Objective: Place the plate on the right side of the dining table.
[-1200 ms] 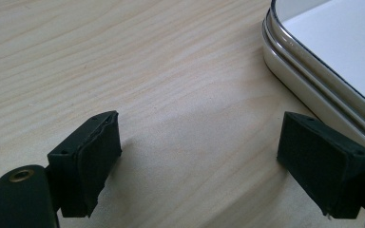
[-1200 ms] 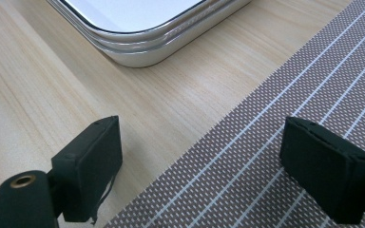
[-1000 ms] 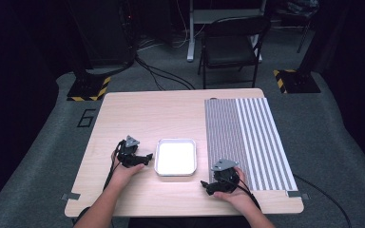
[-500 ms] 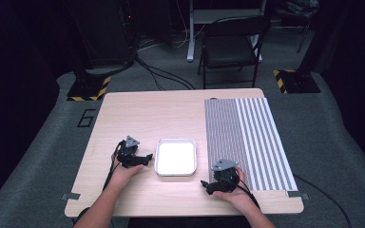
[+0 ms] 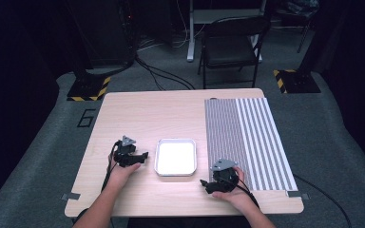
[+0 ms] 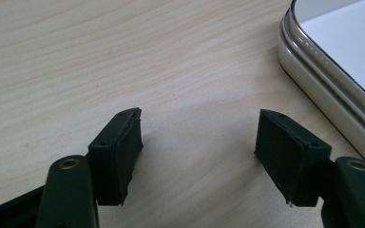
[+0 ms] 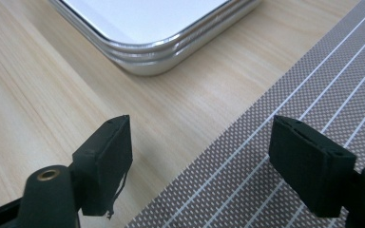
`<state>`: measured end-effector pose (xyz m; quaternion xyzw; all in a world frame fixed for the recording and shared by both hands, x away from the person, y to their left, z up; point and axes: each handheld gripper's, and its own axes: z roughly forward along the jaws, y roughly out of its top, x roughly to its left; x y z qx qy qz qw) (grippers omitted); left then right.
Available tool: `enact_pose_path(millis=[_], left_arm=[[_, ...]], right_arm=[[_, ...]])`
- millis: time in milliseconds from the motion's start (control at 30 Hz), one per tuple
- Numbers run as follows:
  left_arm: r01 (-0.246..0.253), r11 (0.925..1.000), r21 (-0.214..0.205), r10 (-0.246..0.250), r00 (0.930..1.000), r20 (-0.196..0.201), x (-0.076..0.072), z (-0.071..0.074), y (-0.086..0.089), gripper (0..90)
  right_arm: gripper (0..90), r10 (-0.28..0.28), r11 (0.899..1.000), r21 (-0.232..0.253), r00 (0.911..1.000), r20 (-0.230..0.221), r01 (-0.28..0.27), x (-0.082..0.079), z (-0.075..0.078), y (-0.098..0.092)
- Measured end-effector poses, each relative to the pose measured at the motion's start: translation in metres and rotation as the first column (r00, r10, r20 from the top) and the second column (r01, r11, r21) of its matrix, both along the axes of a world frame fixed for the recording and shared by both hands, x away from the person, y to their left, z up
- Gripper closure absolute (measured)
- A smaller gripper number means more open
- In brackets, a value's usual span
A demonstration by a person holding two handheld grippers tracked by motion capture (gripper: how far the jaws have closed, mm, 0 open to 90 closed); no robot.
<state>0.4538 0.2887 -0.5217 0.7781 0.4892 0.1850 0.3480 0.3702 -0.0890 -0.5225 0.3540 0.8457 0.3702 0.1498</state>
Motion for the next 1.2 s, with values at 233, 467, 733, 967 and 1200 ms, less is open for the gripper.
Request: enact_pose_path(millis=[233,467,733,967,1200], left_arm=[[-0.039,0.9984,-0.039,0.038,0.9987,-0.033,-0.005,0.004,0.009,36.1],[-0.044,0.9969,-0.065,0.041,0.9981,-0.046,-0.013,0.010,0.010,40.3],[-0.042,0.9900,-0.135,0.035,0.9981,-0.050,-0.020,0.016,0.009,45.4],[-0.034,0.9795,-0.199,0.022,0.9978,-0.062,-0.026,0.023,0.006,50.4],[-0.013,0.9745,-0.224,0.000,0.9985,-0.054,-0.024,0.039,0.001,48.8]], right_arm=[[27.2,-0.040,0.998,0.043,0.9988,0.028,0.038,0.001,0.008,-0.001],[33.4,-0.046,0.997,0.064,0.9988,0.012,0.045,0.006,0.011,-0.001],[41.4,-0.044,0.996,0.076,0.9988,-0.018,0.046,0.007,0.015,-0.001],[50.1,-0.014,0.994,0.111,0.9977,-0.067,0.022,0.007,0.029,-0.003],[53.9,-0.044,0.992,0.116,0.9948,-0.092,0.054,0.012,0.040,-0.009]])
